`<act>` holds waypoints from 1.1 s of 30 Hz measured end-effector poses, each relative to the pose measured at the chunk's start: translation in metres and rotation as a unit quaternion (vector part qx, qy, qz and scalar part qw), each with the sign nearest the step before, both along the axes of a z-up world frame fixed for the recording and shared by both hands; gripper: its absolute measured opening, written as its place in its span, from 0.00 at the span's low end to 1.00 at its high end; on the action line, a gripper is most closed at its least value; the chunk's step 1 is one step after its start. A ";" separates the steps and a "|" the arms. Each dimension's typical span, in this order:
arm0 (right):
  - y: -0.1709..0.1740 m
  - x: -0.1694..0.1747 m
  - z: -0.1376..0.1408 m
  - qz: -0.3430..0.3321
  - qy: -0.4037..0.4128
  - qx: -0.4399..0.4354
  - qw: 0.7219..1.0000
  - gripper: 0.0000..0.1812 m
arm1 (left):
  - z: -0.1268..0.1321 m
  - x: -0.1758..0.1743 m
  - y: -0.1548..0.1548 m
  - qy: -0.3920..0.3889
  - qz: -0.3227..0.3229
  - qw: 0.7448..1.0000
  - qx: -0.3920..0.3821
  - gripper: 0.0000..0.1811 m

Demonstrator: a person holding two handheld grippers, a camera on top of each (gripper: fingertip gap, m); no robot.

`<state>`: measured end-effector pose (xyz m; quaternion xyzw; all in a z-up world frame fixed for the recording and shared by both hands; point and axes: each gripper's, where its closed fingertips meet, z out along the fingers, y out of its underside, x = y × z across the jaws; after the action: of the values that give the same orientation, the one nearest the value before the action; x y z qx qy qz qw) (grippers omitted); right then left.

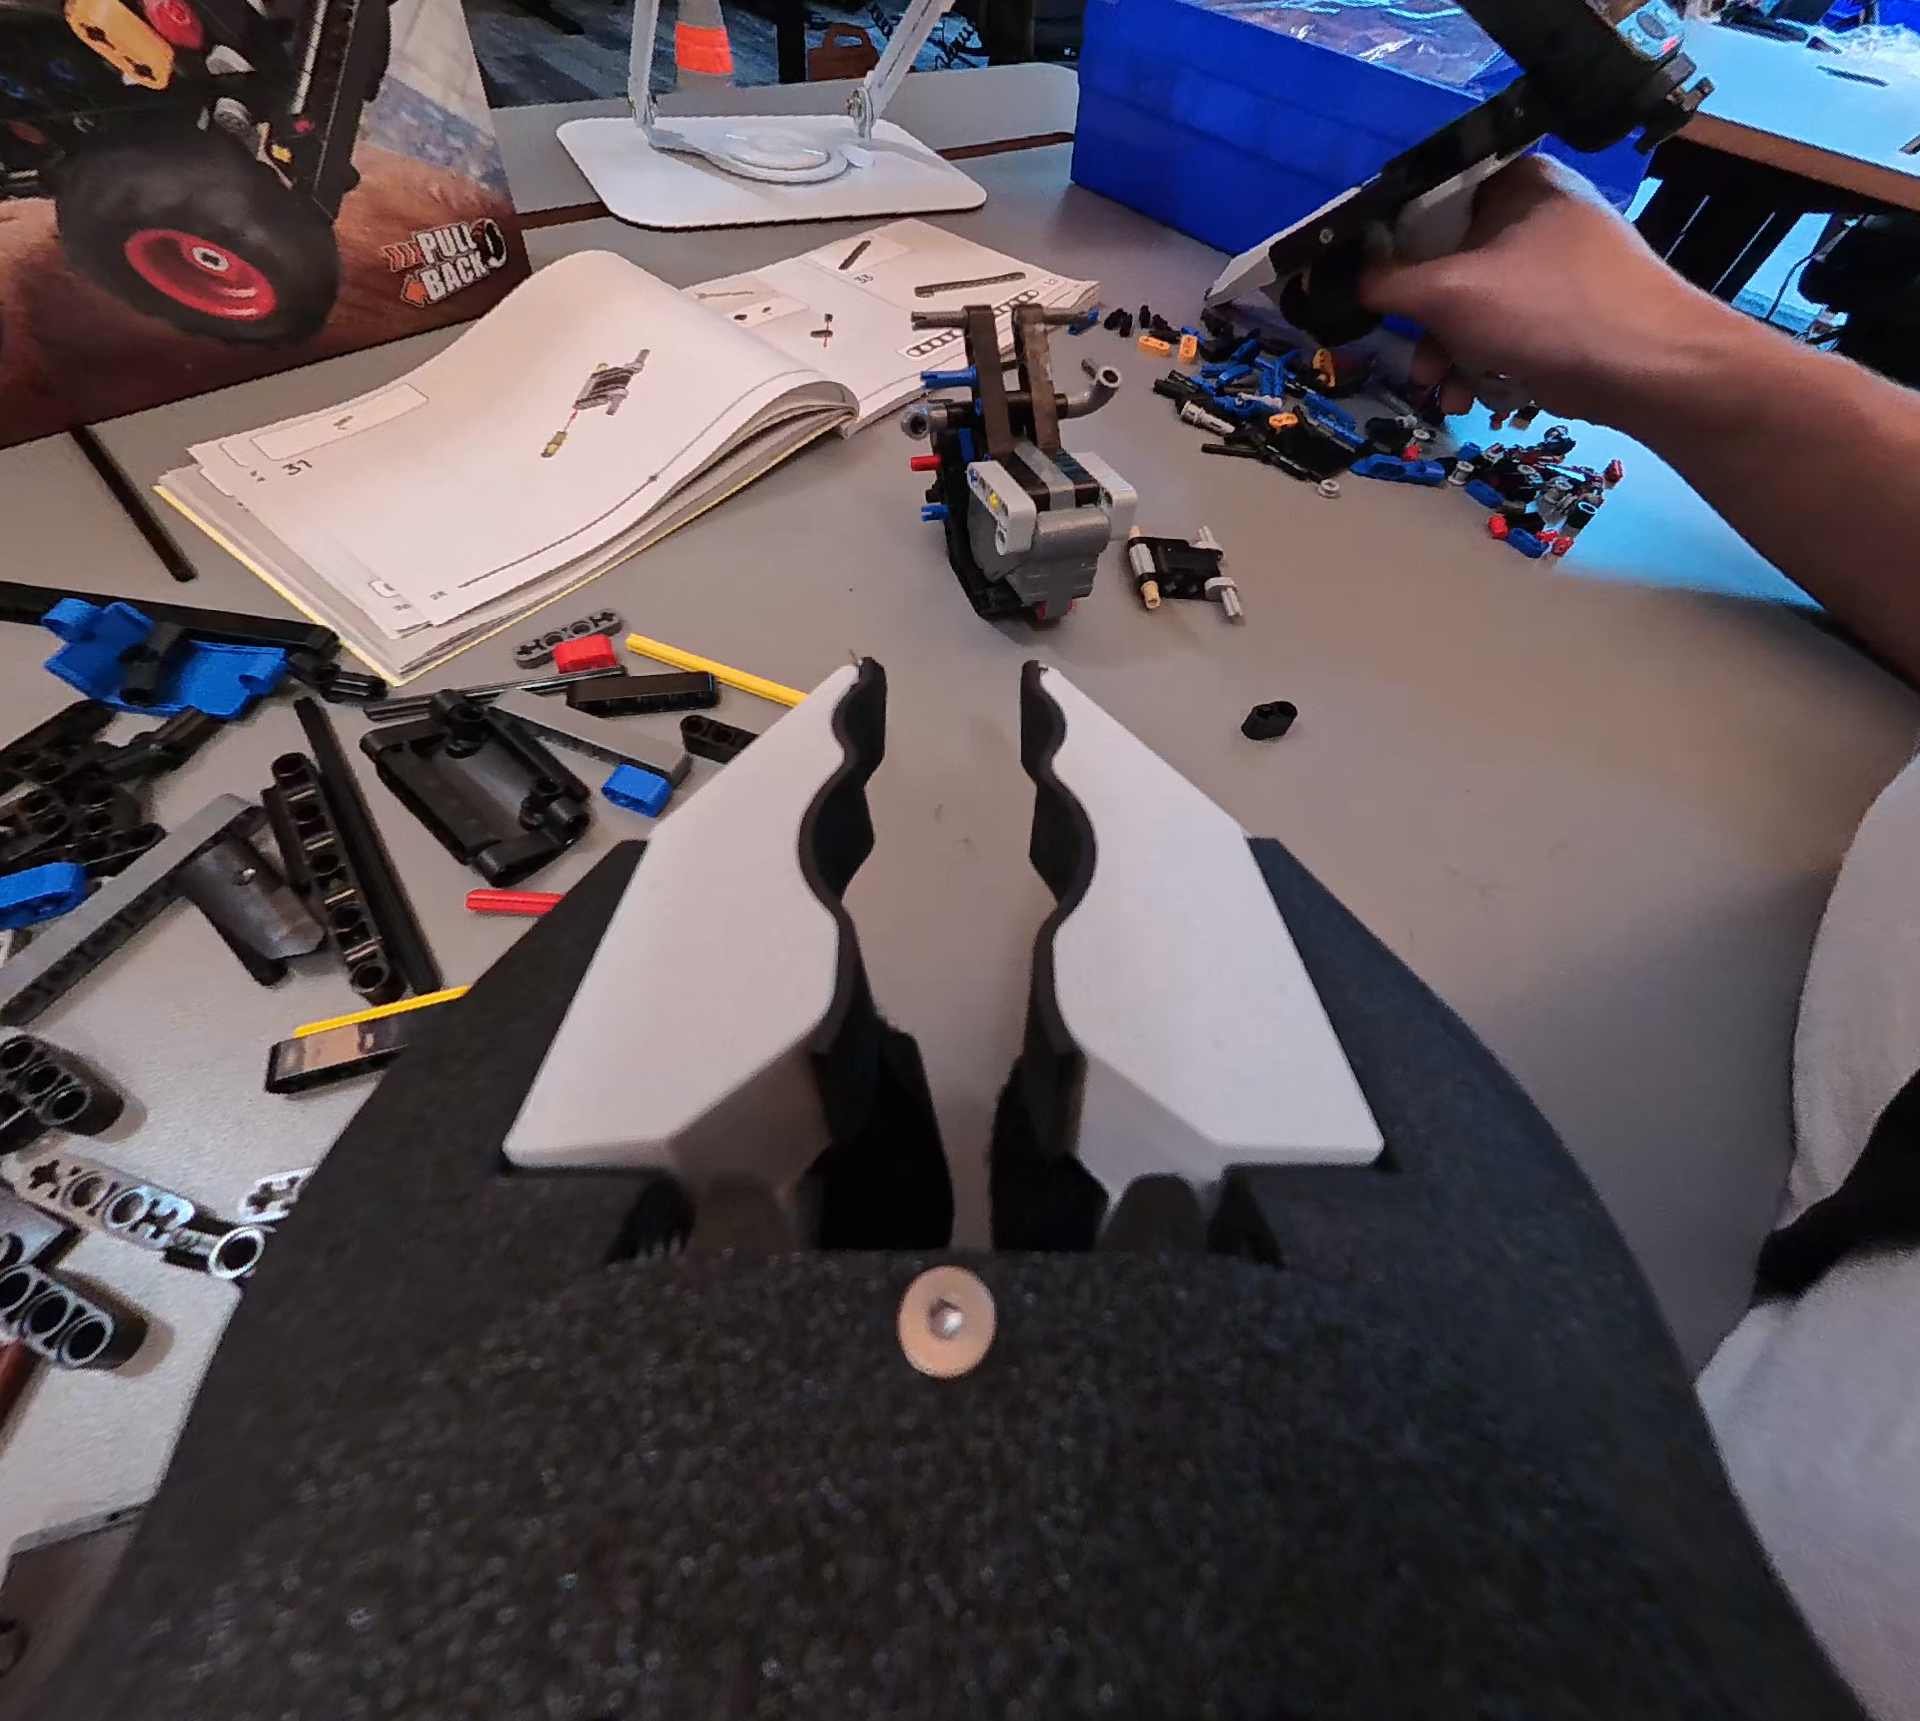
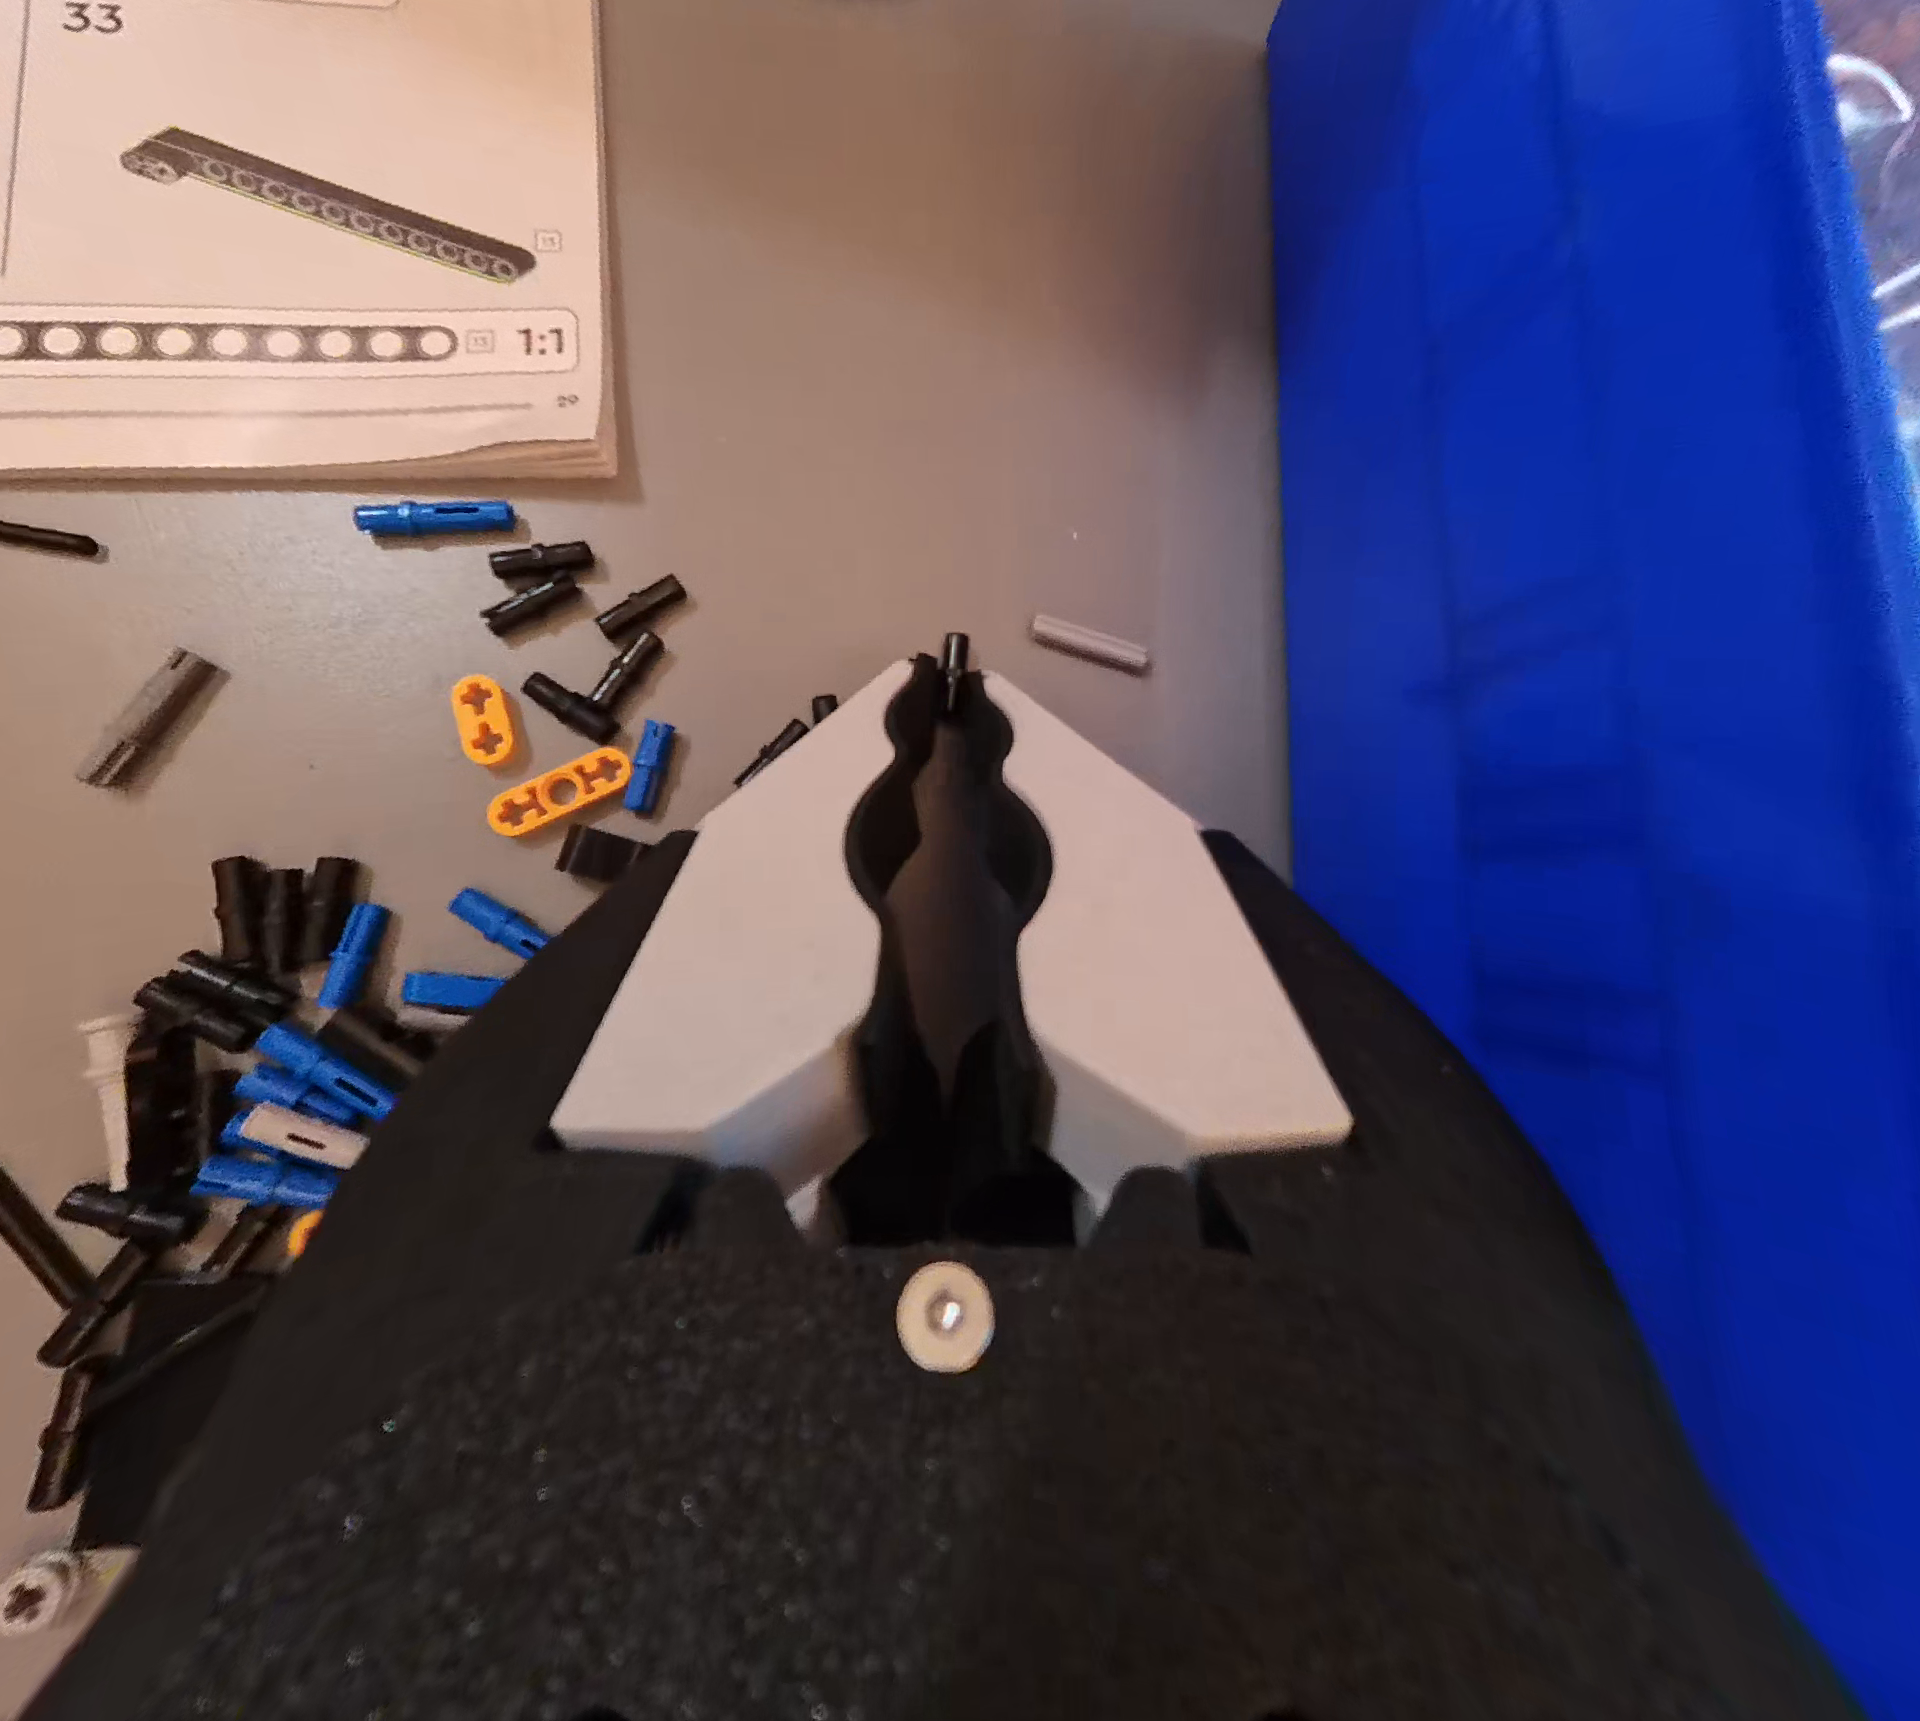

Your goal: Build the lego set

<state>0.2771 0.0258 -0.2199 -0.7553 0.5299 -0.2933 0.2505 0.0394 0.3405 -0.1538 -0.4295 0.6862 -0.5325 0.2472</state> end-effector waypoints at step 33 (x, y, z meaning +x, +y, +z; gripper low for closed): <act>0.159 -0.235 -0.001 0.551 0.058 0.014 0.832 0.02 | -0.015 -0.003 -0.015 -0.001 -0.017 0.995 0.097 0.13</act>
<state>0.0418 0.1845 -0.2204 -0.9340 0.0434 -0.0548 0.3503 0.0368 0.3252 -0.1690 -0.3914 0.7415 -0.4677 0.2796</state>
